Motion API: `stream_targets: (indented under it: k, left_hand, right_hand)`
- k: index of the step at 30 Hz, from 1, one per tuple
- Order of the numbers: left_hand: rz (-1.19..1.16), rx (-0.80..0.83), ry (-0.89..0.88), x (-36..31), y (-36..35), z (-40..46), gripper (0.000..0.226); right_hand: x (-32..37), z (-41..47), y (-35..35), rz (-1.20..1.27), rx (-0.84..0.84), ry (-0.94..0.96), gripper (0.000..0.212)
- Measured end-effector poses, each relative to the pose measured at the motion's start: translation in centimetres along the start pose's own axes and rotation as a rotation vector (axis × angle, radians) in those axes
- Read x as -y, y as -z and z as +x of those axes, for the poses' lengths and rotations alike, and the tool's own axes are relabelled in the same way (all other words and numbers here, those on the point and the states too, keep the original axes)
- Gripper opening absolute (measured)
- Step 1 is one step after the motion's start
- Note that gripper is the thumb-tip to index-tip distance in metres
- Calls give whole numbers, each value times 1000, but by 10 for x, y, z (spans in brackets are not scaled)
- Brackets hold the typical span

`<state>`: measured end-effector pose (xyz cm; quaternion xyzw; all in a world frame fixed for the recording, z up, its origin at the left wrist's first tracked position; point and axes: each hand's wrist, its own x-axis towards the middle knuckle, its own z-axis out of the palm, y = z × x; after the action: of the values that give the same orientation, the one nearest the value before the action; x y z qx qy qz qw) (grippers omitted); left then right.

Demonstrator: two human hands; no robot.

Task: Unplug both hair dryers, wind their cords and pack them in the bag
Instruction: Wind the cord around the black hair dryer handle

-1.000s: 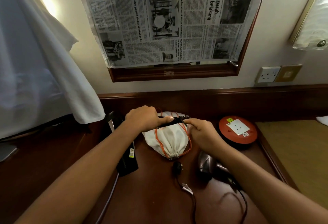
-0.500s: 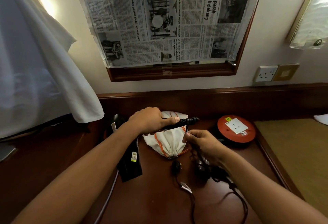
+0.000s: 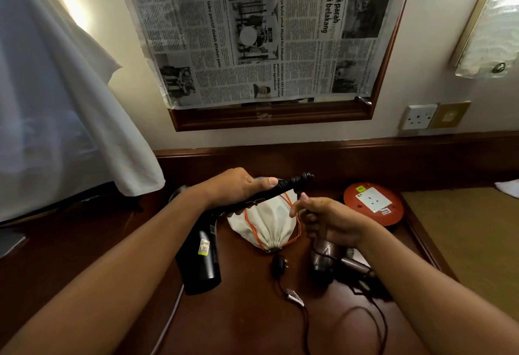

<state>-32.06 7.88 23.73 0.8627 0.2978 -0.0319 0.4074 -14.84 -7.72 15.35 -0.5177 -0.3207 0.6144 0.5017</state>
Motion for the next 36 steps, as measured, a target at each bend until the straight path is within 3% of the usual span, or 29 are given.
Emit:
stream_targets:
  k: [4, 7, 9, 13, 18, 21, 24, 29, 33, 36]
  left_hand:
    - [-48, 54, -26, -3, 2, -6, 63]
    - [-14, 76, -54, -3, 2, -9, 63]
    - [33, 88, -81, -3, 3, -11, 61]
    - [190, 143, -100, -4, 2, -12, 71]
    - [302, 195, -114, 1, -1, -7, 58]
    - [369, 181, -108, 3, -3, -3, 50]
    - [467, 165, -62, 6, -4, 3, 56]
    - [532, 76, -1, 11, 1, 9, 60]
    - [636, -22, 61, 20, 6, 15, 68]
    - [626, -107, 69, 27, 10, 18, 71]
  right_hand:
    - [4, 0, 5, 147, 102, 12, 35]
    - [14, 0, 6, 125, 81, 56, 16]
    - [23, 0, 10, 53, 61, 78, 16]
    - [50, -1, 7, -321, 56, 85, 18]
    - [81, -1, -7, -803, -28, 169, 18]
    - [94, -3, -15, -1131, -127, 267, 16]
    - [96, -7, -30, -1331, -146, 333, 12]
    - [80, -17, -61, -1728, -236, 381, 25]
    - [49, -19, -73, -1589, -356, 248, 23]
    - [21, -11, -68, -1119, -481, 247, 21]
